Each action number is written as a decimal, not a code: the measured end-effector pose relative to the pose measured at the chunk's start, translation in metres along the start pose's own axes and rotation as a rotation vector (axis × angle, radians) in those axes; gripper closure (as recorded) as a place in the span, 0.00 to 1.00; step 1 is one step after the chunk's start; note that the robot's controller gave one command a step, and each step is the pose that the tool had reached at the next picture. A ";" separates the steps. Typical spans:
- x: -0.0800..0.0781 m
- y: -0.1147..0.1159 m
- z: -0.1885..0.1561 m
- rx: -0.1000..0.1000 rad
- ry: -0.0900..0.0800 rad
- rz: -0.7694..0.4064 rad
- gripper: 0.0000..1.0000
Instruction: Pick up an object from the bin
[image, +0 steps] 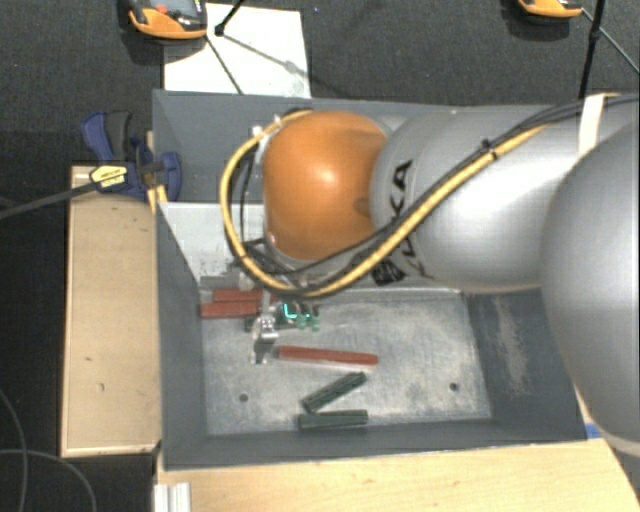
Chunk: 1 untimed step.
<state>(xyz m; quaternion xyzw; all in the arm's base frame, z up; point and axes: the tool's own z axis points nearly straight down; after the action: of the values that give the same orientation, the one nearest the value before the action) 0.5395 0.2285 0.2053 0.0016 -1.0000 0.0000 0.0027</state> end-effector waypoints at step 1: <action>-0.002 -0.001 -0.004 -0.002 -0.008 0.005 0.00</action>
Offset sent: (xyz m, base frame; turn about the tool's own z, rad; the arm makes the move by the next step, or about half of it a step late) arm -0.0005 -0.0550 -0.0512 0.2307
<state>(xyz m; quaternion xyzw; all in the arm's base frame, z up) 0.5416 0.2274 0.2095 -0.0012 -1.0000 -0.0009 -0.0011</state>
